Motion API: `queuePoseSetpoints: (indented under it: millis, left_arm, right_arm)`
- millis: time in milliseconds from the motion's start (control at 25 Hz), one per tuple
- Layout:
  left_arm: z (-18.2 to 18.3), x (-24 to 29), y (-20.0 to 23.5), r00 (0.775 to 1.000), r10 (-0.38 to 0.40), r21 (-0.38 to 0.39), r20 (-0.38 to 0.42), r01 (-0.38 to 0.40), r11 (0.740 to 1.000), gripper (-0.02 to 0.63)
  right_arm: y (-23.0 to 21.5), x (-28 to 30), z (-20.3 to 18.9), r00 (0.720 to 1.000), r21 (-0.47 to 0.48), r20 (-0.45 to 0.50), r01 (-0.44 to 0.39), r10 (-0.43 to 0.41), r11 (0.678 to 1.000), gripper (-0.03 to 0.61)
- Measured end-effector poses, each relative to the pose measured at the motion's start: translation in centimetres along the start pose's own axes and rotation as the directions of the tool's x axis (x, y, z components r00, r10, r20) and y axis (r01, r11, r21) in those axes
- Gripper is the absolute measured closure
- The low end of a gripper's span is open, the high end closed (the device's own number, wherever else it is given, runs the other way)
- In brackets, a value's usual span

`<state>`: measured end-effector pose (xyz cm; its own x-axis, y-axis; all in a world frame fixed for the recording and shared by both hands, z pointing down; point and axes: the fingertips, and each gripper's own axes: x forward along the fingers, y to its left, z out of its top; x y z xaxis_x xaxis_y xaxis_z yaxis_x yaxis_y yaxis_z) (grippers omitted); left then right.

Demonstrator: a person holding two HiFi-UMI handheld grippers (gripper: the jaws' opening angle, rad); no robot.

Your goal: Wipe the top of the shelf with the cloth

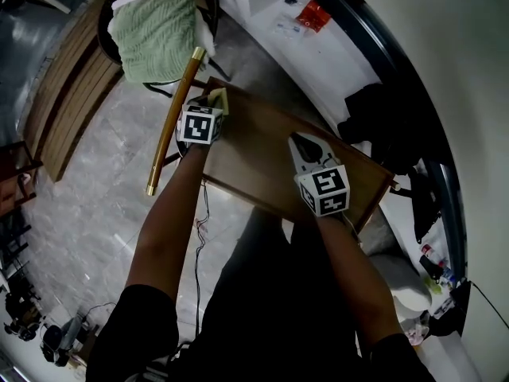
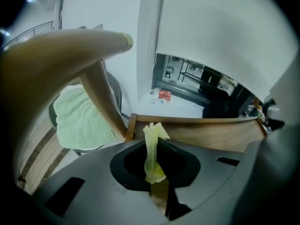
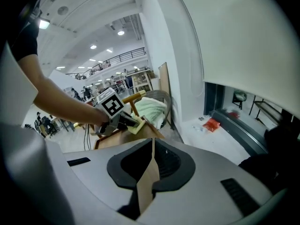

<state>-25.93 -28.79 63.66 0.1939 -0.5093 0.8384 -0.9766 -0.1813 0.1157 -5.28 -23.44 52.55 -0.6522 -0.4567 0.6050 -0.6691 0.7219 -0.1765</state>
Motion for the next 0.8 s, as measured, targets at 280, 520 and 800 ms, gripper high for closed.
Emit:
queuePoseSetpoints:
  millis: [280,520,800]
  left_arm:
    - [0.1,-2.9,-6.6,0.992,-0.076,-0.039,0.101,0.081,0.996,0.578]
    - [-1.9,-3.7,-26.8,0.941,-0.327,0.025,0.092,0.326,0.945,0.578]
    - [-4.9,-3.0,-47.2,0.906,-0.422,0.163,-0.028,0.42,0.893,0.578]
  right_arm:
    - [-3.1,-4.3,-3.6,0.996,0.053,-0.014,0.084,-0.083,0.995,0.548]
    - [-9.1,-13.8,-10.6,0.96,0.158,-0.056,0.279,-0.273,0.947,0.548]
    - [-15.4,-23.4,-19.6,0.884,0.306,-0.13,0.466,-0.448,0.83,0.548]
